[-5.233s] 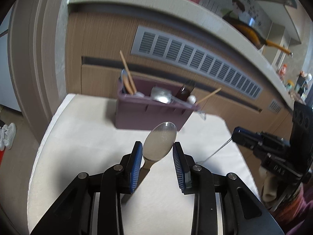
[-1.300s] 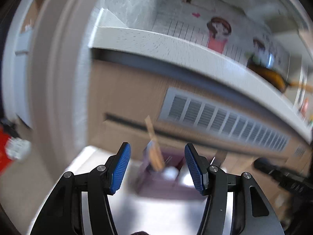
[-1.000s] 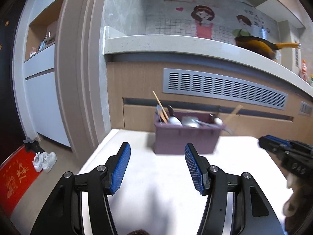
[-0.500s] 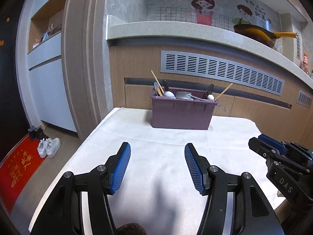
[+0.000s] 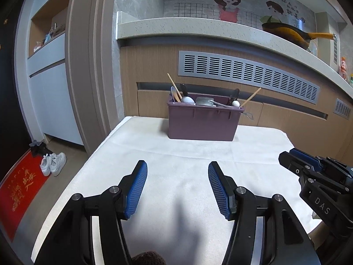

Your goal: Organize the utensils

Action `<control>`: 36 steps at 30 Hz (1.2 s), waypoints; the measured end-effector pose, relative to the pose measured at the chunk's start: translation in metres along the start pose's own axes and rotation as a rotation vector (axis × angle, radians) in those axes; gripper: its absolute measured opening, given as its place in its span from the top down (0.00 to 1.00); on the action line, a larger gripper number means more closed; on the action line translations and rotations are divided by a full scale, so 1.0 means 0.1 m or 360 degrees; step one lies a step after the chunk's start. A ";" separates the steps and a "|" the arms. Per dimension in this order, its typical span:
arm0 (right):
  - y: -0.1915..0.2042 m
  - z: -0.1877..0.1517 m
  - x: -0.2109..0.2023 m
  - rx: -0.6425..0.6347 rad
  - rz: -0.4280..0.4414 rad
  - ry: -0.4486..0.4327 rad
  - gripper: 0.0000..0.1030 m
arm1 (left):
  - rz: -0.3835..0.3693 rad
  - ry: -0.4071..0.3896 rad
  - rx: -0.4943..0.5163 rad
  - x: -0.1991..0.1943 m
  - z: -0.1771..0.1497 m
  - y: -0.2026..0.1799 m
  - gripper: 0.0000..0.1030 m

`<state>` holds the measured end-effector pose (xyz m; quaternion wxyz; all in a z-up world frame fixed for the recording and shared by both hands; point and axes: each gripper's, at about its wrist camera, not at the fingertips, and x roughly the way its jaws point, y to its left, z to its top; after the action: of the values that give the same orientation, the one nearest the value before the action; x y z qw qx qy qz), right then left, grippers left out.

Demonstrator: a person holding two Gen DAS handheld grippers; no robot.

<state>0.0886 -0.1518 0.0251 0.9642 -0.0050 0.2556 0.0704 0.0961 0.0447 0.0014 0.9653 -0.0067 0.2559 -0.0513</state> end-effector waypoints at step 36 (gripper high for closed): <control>0.01 -0.01 -0.01 0.0001 -0.0023 -0.0001 0.77 | 0.0020 0.0022 -0.0022 0.00 -0.03 0.00 0.43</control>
<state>0.0869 -0.1511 0.0250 0.9648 -0.0064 0.2552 0.0633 0.0947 0.0447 -0.0012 0.9638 -0.0115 0.2630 -0.0434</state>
